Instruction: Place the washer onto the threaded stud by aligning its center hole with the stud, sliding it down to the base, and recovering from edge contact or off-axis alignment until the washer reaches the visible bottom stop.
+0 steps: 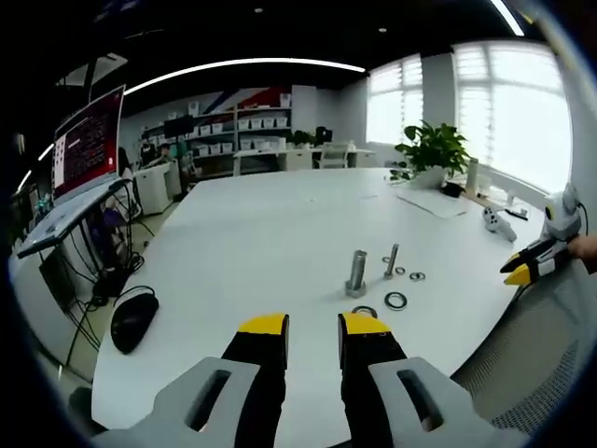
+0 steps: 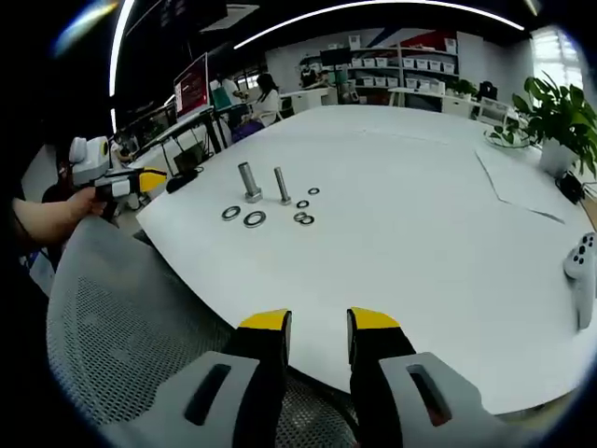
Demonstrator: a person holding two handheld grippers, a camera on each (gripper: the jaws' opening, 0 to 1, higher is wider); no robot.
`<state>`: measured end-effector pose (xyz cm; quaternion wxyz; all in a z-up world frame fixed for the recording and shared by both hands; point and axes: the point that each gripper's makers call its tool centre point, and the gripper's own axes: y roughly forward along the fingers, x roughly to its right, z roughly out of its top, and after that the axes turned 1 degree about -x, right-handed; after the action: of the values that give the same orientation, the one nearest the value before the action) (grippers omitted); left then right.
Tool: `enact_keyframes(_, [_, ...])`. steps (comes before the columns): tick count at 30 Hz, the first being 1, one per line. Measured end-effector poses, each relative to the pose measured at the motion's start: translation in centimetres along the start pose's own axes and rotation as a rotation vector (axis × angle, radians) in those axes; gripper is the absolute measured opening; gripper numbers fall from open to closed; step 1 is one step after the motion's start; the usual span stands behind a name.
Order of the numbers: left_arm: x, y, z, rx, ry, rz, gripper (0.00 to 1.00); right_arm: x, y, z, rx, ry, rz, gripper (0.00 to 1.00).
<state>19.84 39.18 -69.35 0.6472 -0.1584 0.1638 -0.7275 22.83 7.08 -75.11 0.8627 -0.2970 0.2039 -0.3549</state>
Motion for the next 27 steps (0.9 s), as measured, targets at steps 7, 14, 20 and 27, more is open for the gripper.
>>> enact_keyframes(7, [0.05,0.03,-0.1,-0.007,0.005,-0.002,0.19,-0.14,0.04,-0.17,-0.01,0.0,0.005,0.27])
enact_keyframes(14, [0.05,0.08,-0.22,-0.011,0.017,-0.001,0.18,-0.23,0.04,-0.2,-0.013,-0.001,0.007,0.27])
enact_keyframes(20, [0.13,0.15,-0.39,-0.022,0.024,-0.006,0.17,-0.2,0.04,-0.21,-0.013,0.001,0.006,0.27])
enact_keyframes(27, [0.06,0.1,-0.39,-0.02,0.022,-0.003,0.17,-0.32,0.09,-0.29,-0.019,-0.003,0.013,0.26])
